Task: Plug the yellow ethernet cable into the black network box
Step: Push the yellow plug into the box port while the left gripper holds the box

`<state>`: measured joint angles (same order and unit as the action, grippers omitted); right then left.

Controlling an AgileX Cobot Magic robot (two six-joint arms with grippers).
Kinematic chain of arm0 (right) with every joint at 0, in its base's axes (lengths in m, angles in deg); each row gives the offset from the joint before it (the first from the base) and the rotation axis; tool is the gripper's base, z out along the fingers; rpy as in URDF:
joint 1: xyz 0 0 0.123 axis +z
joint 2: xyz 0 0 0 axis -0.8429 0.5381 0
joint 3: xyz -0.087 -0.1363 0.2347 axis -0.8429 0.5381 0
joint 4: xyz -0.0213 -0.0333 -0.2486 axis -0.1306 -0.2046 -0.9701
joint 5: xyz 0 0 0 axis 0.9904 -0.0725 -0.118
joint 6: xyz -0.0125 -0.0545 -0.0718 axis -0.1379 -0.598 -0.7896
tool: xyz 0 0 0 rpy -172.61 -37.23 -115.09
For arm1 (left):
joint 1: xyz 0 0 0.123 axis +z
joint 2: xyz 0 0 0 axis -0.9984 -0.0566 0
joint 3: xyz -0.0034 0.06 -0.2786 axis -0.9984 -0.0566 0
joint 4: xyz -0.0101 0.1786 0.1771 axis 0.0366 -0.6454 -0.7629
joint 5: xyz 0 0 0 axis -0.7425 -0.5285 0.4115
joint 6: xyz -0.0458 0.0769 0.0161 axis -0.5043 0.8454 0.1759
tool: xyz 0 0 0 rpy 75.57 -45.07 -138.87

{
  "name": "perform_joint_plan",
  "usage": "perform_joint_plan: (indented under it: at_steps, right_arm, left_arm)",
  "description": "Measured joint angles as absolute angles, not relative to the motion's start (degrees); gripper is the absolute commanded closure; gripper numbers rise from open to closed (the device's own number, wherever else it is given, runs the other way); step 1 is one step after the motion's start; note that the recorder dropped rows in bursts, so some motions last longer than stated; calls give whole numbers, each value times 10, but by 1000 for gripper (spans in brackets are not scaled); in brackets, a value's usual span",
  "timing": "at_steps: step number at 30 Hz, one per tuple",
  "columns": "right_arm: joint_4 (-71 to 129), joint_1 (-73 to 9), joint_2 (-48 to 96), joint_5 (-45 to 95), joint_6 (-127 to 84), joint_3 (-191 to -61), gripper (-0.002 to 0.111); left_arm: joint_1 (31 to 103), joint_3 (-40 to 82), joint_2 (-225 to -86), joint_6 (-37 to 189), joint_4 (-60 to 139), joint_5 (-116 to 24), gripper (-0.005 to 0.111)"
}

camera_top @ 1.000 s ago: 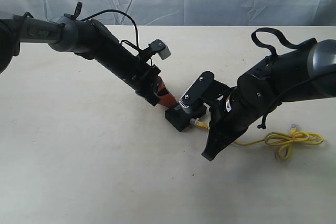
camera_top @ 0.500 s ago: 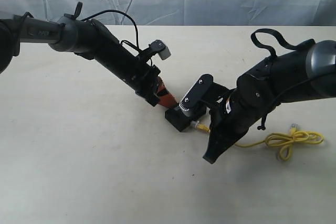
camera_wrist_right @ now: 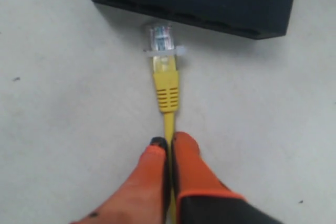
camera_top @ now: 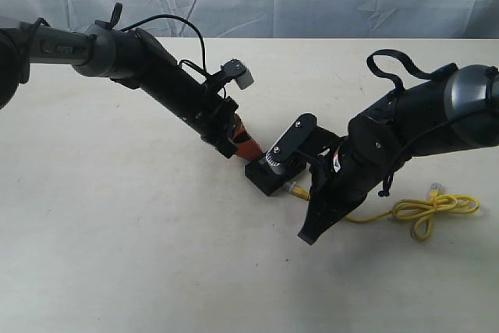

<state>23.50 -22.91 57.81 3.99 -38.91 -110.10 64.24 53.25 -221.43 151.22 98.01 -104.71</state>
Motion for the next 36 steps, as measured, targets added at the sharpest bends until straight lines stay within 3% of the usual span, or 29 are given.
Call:
perform_joint_plan:
  at_steps: [36]
  right_arm:
    - [286,-229,575,50,-414,-1101,109]
  left_arm:
    - [642,532,-2214,1511,979,-1047,107]
